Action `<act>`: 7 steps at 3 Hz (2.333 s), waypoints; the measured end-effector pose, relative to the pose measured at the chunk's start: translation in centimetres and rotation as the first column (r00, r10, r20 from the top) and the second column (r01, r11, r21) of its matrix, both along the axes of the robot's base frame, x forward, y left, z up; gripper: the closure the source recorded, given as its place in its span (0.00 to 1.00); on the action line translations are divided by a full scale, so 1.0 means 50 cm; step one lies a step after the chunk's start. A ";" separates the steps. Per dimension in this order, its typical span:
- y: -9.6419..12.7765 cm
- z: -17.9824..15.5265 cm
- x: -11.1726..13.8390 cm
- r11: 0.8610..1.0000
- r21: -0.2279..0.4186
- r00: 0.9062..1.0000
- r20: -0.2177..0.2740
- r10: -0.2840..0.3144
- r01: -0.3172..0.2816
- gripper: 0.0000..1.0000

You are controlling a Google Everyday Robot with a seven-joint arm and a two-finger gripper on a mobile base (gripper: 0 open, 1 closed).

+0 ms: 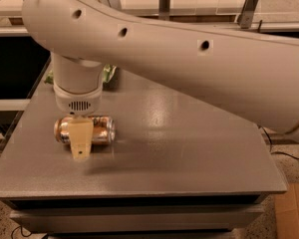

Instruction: Place orange can upright

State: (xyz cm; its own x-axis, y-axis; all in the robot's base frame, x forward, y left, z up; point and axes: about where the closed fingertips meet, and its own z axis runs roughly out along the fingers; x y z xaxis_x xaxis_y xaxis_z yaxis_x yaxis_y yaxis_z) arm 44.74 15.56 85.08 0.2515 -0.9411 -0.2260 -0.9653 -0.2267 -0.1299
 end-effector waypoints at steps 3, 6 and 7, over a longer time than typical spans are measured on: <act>-0.004 -0.004 -0.001 1.000 -0.010 1.000 -0.002 0.018 -0.018 0.87; 0.004 0.078 0.007 0.996 0.065 0.997 0.049 0.059 -0.062 1.00; 0.012 0.102 0.006 0.984 0.158 0.996 0.035 0.077 -0.081 1.00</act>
Offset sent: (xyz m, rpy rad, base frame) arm 0.0003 -0.0035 -0.0061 -0.0136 0.0135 0.0105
